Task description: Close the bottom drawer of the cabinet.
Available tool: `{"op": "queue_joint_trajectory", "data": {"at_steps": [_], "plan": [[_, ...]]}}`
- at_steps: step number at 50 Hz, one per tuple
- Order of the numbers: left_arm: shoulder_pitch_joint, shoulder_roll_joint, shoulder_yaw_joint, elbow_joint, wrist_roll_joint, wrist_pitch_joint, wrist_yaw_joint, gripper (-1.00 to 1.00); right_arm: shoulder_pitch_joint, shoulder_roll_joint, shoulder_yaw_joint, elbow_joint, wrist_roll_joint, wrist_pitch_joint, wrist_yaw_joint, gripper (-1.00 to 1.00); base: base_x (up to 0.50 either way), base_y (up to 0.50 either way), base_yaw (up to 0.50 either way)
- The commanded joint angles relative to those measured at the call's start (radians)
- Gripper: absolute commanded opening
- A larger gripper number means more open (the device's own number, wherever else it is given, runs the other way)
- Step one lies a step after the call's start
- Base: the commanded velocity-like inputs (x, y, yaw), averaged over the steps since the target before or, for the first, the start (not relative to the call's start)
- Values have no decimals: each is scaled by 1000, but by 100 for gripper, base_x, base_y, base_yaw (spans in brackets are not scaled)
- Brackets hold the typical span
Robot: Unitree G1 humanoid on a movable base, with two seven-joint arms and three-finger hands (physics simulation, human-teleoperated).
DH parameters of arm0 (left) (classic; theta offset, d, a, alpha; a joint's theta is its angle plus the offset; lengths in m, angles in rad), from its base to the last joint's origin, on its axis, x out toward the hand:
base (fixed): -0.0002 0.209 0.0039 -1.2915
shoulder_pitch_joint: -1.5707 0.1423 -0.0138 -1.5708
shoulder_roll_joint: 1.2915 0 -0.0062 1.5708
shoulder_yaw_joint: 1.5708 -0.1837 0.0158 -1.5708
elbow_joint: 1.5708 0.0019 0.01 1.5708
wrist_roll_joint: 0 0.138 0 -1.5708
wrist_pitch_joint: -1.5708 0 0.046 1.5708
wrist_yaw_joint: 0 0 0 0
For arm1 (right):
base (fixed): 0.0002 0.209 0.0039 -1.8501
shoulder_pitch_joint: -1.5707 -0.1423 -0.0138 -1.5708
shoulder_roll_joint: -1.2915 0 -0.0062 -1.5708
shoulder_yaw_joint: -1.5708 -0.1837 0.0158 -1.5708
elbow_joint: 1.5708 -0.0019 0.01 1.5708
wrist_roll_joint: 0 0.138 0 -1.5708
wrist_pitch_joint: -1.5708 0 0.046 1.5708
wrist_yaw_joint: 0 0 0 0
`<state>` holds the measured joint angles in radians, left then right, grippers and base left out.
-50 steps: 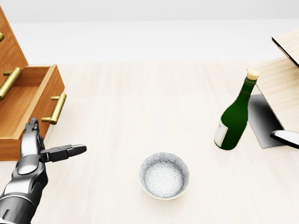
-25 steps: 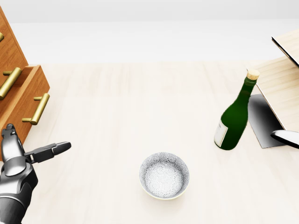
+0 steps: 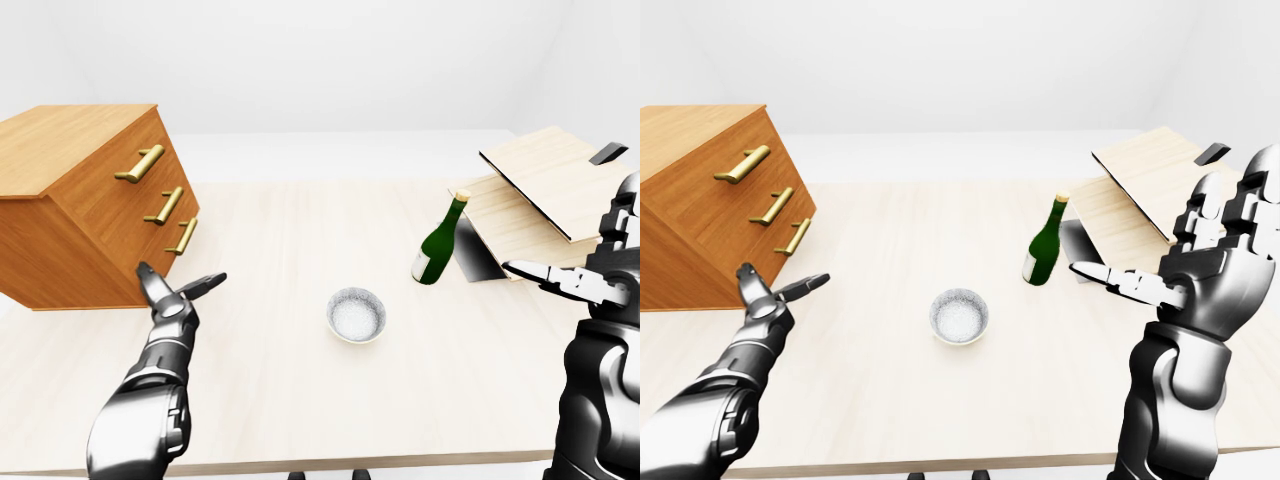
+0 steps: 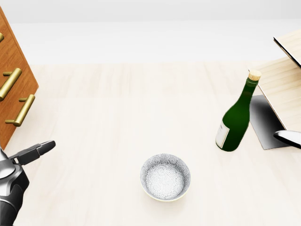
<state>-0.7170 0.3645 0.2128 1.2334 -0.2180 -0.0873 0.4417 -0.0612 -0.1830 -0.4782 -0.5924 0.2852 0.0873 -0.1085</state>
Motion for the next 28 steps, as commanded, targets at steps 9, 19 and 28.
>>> {"op": "queue_joint_trajectory", "data": {"at_steps": [9, 19, 28], "plan": [[23, 58, 65, -1, -28, 0, 82, 100, 3, 2, 1, 3, -3, 0, 2, 100, 0, 0, 0], [11, 100, 89, 31, -9, 0, 82, 100, 5, 5, 3, 4, -5, 0, 2, 100, 0, 0, 0], [14, 121, 99, 30, -41, 0, 82, 100, 5, 4, 2, -2, -2, 0, 1, 100, 0, 0, 0]]}}
